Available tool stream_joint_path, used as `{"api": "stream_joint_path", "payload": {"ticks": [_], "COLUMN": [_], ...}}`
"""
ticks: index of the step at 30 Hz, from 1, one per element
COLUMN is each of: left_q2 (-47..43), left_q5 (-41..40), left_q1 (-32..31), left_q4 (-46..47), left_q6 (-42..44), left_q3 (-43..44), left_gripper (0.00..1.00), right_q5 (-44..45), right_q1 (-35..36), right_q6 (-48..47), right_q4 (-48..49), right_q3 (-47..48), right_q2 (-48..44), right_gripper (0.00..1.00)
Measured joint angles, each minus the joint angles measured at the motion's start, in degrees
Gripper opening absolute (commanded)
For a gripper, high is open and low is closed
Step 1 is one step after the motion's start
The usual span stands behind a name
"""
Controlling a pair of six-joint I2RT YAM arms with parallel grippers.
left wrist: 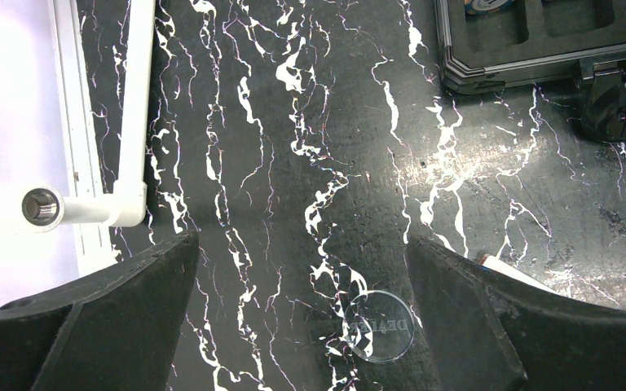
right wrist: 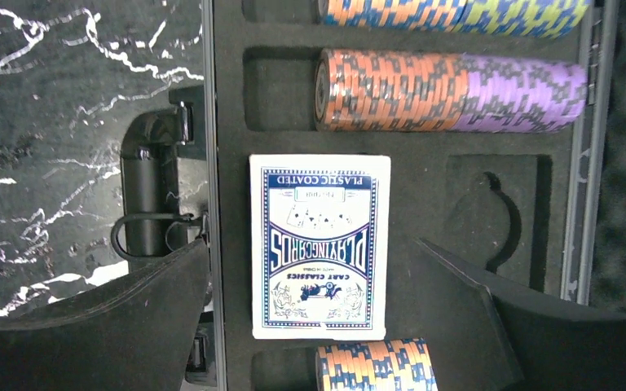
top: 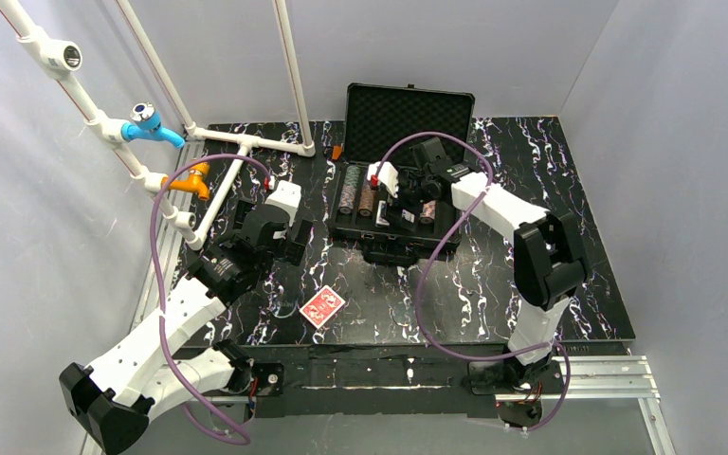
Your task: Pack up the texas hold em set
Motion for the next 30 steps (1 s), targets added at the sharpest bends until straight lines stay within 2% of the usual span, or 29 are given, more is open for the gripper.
{"api": "stream_joint_path", "payload": {"ticks": [7, 19, 23, 30], "left_q2": [0.0, -0.9, -0.9, -2.3], "left_q5": [0.0, 0.0, 0.0, 0.8], "left_q1": [0.0, 0.0, 0.0, 0.0], "left_q4": [0.0, 0.0, 0.0, 0.0], "left_q6": [0.2, 0.2, 0.2, 0.2], "left_q3": [0.0, 0.0, 0.0, 0.0], "left_gripper": [0.98, 0.98, 0.98, 0.98], "right_q5": [0.8, 12.8, 16.9, 24.9], "right_q1": [1.3, 4.7, 6.0, 10.4], "right_q6": [9.3, 33.9, 39.7, 42.9], "right_q4": [6.5, 26.9, 29.9, 30.8], "right_q3": [-2.6, -14.6, -15.1, -17.0], "right_q2": [-3.8, -11.3, -14.1, -18.3], "right_gripper": [0.98, 0.98, 0.98, 0.98]}}
